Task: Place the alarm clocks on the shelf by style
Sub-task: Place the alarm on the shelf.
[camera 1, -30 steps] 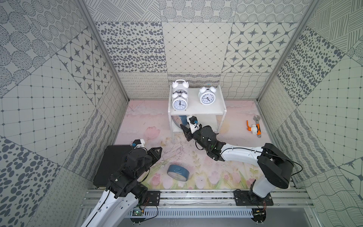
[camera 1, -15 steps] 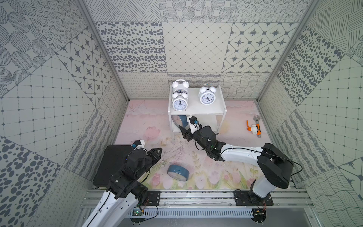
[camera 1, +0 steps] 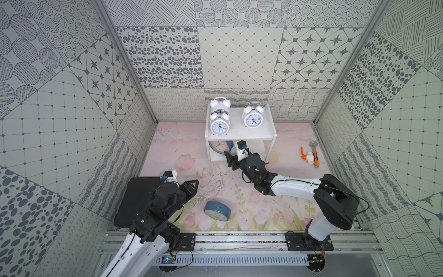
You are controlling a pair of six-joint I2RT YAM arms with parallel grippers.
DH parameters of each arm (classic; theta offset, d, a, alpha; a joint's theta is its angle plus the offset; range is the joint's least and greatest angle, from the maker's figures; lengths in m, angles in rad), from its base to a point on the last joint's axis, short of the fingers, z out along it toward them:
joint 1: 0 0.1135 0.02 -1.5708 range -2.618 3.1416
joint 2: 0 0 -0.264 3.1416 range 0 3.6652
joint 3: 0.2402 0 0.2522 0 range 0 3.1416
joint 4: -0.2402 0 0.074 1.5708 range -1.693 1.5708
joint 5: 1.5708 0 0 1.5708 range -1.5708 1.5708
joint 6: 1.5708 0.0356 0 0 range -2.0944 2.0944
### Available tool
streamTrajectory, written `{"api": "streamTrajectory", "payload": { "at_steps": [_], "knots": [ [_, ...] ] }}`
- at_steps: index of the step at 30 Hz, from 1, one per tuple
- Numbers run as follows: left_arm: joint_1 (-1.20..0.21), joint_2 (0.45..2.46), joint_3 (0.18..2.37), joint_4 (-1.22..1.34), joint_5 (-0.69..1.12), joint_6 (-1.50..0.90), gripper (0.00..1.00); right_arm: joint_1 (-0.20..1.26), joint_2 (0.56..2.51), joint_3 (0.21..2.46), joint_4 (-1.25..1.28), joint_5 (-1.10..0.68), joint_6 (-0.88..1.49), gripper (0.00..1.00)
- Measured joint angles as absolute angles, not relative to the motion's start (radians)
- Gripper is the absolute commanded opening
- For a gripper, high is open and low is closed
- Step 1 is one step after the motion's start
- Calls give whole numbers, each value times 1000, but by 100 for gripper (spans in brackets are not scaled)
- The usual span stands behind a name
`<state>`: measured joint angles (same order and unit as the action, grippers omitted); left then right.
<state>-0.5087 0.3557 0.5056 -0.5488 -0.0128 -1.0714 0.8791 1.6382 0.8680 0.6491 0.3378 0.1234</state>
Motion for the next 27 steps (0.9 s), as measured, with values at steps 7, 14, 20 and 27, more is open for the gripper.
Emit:
{"api": "streamTrajectory", "payload": {
  "at_steps": [7, 14, 20, 27],
  "knots": [
    [-508, 356, 506, -542, -8, -1071, 41, 863, 1634, 867, 622, 334, 163, 74],
    [-508, 354, 507, -542, -7, -1071, 41, 848, 1628, 867, 597, 344, 207, 74],
    [-505, 352, 507, -542, -6, -1070, 41, 840, 1622, 867, 578, 351, 233, 74],
    [-503, 345, 507, -542, -6, -1071, 43, 852, 1538, 820, 520, 340, 247, 75]
  ]
}}
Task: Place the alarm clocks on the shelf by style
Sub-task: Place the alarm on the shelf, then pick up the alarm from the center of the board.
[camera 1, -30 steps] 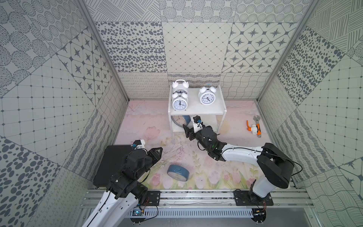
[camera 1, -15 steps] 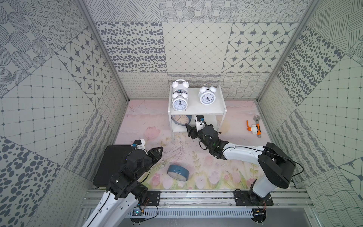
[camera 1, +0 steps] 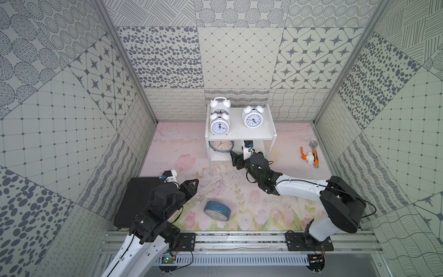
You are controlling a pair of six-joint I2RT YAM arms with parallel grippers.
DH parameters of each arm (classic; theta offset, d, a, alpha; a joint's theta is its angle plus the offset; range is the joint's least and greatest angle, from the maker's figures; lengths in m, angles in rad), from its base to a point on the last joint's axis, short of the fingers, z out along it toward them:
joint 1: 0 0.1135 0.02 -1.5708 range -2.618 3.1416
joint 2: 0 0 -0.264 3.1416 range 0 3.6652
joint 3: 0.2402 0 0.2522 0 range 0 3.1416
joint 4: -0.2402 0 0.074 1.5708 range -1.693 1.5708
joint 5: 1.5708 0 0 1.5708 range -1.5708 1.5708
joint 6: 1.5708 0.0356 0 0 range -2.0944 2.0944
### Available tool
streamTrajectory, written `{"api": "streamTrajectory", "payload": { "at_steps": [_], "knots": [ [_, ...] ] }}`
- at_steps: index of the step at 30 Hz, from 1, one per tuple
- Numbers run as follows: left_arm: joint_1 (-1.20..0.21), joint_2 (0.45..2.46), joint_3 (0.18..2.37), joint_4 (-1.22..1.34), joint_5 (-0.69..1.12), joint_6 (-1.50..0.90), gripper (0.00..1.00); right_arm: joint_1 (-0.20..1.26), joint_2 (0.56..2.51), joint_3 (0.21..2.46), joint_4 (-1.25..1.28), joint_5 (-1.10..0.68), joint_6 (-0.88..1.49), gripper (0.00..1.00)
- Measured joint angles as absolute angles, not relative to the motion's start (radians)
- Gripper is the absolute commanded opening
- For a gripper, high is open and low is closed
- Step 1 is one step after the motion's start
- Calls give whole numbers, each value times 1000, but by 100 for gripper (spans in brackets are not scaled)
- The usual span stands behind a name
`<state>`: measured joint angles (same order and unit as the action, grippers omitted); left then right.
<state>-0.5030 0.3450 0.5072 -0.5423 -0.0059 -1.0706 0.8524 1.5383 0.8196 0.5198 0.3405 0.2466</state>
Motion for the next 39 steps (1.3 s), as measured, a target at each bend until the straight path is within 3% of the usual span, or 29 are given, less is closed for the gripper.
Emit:
{"api": "streamTrajectory", "payload": {
  "at_steps": [8, 12, 19, 32, 39],
  "knots": [
    [-503, 374, 507, -550, -7, -1084, 58, 981, 1143, 801, 167, 274, 253, 76],
    [-503, 430, 507, -548, 7, -1101, 64, 1109, 1041, 817, -53, 183, 268, 76],
    [-503, 512, 507, -529, 50, -1132, 67, 1281, 1067, 753, -268, 120, 351, 79],
    [-502, 490, 506, -521, 110, -1155, 73, 1360, 1338, 844, -317, 117, 359, 79],
    [-501, 477, 488, -524, 130, -1161, 74, 1373, 1388, 858, -311, 121, 360, 74]
  ]
}}
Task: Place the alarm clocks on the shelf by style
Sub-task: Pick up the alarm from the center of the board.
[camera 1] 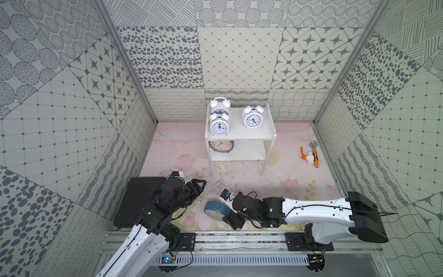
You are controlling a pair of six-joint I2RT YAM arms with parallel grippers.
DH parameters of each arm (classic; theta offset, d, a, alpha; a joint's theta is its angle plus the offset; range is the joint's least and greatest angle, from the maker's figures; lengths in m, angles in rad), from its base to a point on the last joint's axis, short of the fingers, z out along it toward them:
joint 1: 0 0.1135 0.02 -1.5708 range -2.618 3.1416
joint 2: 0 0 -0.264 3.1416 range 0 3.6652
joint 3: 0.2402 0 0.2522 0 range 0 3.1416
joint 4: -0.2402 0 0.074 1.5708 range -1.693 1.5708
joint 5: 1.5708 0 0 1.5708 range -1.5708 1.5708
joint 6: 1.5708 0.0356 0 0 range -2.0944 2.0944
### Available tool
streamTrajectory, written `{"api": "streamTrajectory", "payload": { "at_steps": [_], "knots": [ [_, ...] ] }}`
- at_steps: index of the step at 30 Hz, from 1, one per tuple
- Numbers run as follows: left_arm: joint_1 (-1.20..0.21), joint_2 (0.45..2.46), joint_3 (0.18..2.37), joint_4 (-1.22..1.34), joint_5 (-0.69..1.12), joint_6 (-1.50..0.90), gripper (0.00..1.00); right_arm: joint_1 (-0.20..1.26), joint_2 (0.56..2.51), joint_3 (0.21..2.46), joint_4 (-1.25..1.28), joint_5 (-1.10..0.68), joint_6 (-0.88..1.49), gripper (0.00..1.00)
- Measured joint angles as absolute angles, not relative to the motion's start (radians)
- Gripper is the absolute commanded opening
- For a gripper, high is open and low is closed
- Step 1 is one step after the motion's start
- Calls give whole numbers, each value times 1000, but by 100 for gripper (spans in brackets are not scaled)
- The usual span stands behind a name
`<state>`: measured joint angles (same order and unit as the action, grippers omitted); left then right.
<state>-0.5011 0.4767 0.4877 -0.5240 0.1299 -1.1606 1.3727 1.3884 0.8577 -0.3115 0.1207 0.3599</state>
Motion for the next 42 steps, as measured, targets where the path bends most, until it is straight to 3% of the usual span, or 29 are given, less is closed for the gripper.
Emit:
{"api": "streamTrajectory", "payload": {
  "at_steps": [15, 31, 36, 42],
  "knots": [
    [-501, 505, 460, -514, 175, -1160, 73, 1375, 1444, 857, -228, 143, 402, 63],
    [-501, 484, 452, -514, 184, -1158, 74, 1375, 1438, 839, -167, 159, 453, 33],
    [-501, 476, 456, -516, 184, -1150, 78, 1375, 1356, 789, -187, 191, 482, 28],
    [-498, 461, 467, -492, 214, -1134, 84, 1334, 1106, 718, -201, 187, 556, 27]
  ]
}}
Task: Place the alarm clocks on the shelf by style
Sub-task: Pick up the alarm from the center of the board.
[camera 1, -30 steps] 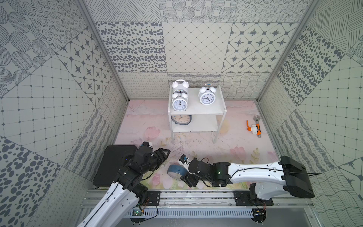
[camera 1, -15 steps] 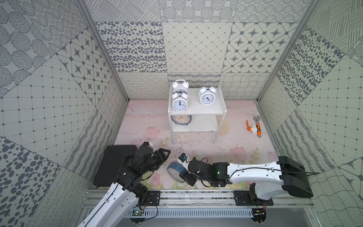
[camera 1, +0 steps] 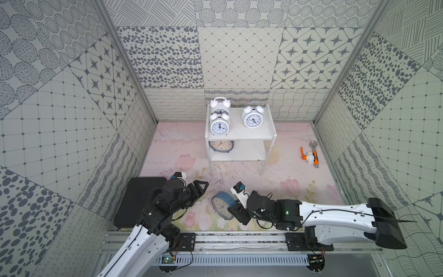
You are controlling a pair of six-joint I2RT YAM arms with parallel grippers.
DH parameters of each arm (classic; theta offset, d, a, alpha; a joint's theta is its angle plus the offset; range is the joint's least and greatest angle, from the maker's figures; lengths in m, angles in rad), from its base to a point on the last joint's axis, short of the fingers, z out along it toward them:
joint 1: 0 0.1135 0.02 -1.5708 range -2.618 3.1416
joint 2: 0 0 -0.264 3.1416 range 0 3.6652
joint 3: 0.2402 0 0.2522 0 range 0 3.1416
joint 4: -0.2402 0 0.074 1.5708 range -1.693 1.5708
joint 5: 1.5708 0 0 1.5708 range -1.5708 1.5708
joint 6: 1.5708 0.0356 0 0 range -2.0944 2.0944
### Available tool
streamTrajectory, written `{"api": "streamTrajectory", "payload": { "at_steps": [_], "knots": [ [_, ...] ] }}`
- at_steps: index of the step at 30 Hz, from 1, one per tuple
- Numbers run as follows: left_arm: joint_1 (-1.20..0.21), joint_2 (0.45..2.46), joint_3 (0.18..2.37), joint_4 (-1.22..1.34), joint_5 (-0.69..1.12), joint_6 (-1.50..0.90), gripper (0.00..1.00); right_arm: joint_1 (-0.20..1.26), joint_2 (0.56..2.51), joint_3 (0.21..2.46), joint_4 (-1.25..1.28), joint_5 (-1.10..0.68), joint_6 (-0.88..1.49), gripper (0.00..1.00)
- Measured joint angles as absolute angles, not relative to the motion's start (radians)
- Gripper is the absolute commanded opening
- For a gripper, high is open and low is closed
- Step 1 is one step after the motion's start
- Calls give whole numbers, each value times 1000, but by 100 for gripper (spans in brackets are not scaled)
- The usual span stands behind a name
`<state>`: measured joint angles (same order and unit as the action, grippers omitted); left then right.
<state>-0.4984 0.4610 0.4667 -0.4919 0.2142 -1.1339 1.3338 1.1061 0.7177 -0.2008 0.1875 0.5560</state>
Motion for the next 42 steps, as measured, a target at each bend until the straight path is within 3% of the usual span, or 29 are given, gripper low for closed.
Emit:
{"api": "streamTrajectory", "payload": {
  "at_steps": [11, 19, 23, 33, 39, 42],
  "knots": [
    [-498, 522, 401, -101, 464, -1193, 89, 1032, 708, 648, -192, -105, 731, 28],
    [-500, 570, 400, 173, 622, -1246, 91, 935, 704, 635, -127, -335, 852, 28],
    [-501, 599, 395, 255, 671, -1259, 84, 926, 760, 634, -76, -413, 897, 28],
    [-511, 619, 368, 397, 749, -1307, 79, 918, 807, 607, 29, -486, 962, 29],
    [-537, 627, 342, 460, 775, -1330, 62, 914, 825, 603, 94, -501, 990, 29],
    [-544, 624, 337, 482, 777, -1331, 58, 909, 833, 602, 115, -512, 1021, 30]
  ]
}}
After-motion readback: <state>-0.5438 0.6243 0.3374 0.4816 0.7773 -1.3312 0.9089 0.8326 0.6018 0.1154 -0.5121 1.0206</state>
